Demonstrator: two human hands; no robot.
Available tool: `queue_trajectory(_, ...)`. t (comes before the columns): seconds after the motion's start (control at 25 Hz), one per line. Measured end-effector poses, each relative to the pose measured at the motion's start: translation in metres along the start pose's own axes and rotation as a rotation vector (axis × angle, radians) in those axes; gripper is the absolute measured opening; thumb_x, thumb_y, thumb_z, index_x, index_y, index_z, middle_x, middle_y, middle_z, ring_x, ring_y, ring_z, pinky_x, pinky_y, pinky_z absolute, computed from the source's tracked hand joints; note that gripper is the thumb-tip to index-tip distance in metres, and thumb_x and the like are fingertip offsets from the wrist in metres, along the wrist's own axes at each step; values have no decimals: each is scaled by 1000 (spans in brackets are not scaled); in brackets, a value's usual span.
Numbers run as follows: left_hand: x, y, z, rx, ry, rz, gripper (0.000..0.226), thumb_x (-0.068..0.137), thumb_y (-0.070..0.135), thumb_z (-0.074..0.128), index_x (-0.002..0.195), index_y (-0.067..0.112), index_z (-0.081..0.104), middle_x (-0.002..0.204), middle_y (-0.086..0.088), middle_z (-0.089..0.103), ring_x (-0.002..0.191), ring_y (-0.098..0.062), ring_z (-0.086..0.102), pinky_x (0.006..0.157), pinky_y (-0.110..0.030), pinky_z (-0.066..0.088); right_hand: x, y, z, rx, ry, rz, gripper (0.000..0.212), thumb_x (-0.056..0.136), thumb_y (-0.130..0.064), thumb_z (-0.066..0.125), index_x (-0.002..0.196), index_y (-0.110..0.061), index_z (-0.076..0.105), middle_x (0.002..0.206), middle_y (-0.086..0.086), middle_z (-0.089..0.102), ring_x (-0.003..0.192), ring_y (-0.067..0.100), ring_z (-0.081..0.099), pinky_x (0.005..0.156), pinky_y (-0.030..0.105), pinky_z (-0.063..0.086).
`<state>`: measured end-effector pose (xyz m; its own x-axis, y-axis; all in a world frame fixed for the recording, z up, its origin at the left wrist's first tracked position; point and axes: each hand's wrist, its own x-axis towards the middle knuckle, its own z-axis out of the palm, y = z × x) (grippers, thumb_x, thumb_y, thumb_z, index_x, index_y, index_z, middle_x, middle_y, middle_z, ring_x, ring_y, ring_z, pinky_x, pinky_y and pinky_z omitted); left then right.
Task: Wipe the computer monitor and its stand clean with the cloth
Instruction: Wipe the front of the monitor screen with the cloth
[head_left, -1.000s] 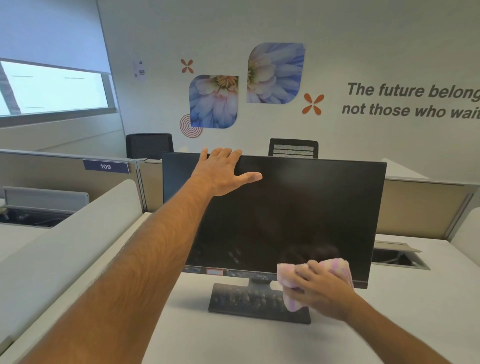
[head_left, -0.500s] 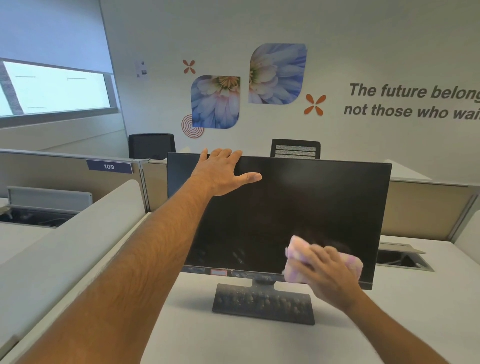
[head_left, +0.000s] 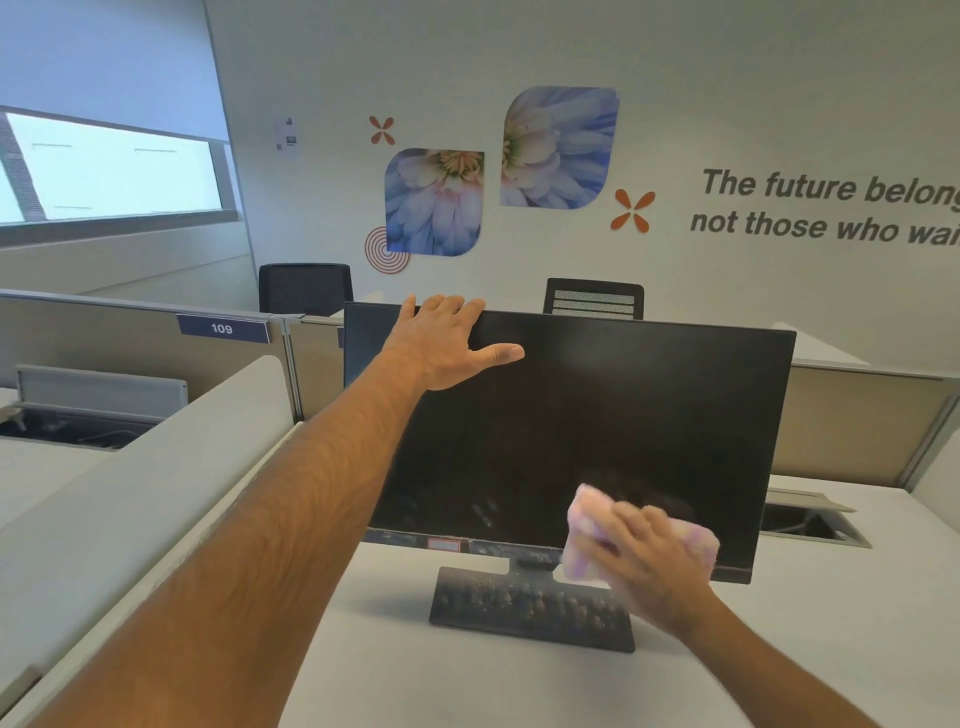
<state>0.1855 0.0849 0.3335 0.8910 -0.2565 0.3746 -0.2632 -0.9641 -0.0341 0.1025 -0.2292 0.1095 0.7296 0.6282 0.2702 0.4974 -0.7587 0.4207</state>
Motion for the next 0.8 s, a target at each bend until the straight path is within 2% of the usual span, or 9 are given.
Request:
queue_trajectory(0.08,0,-2,0,-4,-1,-3,111,69,94,10,155,24,26,161,-4,29,149,-28,23,121,-62,6,-14,-9,5,-81,-91,-229,82,49,-30,96,122,-30,58,129,6,53,103,32,60,81,48,57)
queue_trajectory(0.12,0,-3,0,-6,-2,-4,111,70,94,11,155,25,26,161,-4,29,149,-28,23,121,-62,6,-14,-7,2,-100,-88,-234,83,45,-31,97,120,-31,60,127,5,54,101,30,61,80,47,58)
queue_trajectory(0.28,-2,-7,0,-5,0,-10,109,71,93,12,155,25,26,161,-4,29,150,-28,22,121,-62,6,8,0,-10,27,29,108,79,50,-26,94,123,-27,62,133,11,56,106,34,59,84,50,55)
queue_trajectory(0.32,-2,-8,-1,-5,-2,-12,109,71,93,12,155,25,25,162,-4,29,150,-28,22,121,-62,6,10,-3,-11,-3,5,80,80,51,-25,94,124,-27,60,134,12,55,106,35,59,85,51,55)
queue_trajectory(0.44,-2,-10,0,2,0,-14,109,71,94,11,155,25,26,161,-4,29,150,-28,22,121,-62,7,-2,-11,1,-154,-107,-294,83,48,-29,96,121,-28,57,127,9,53,102,33,59,81,50,57)
queue_trajectory(0.48,-2,-11,0,2,-2,-13,109,71,94,11,155,26,26,161,-4,29,150,-28,22,121,-62,7,-3,-9,-2,-168,-97,-310,84,47,-29,96,121,-29,57,127,7,53,102,32,59,80,49,57)
queue_trajectory(0.64,-4,-16,-1,4,-3,-21,108,71,93,12,155,27,25,162,-3,28,150,-28,21,121,-62,8,17,1,-14,28,35,85,75,53,-25,94,122,-26,63,131,11,56,105,34,59,85,51,55)
queue_trajectory(0.68,-4,-17,-2,4,-4,-23,108,71,93,12,155,26,25,162,-3,28,150,-29,22,120,-62,8,18,-3,-15,7,23,65,76,52,-25,94,121,-26,63,130,11,56,105,34,60,84,52,55)
queue_trajectory(0.8,-6,-20,-2,5,-2,-20,107,72,93,13,154,26,26,161,-3,29,149,-29,22,120,-62,8,2,-20,-3,-103,-88,-274,79,46,-31,96,117,-30,61,122,7,57,99,31,61,79,47,58)
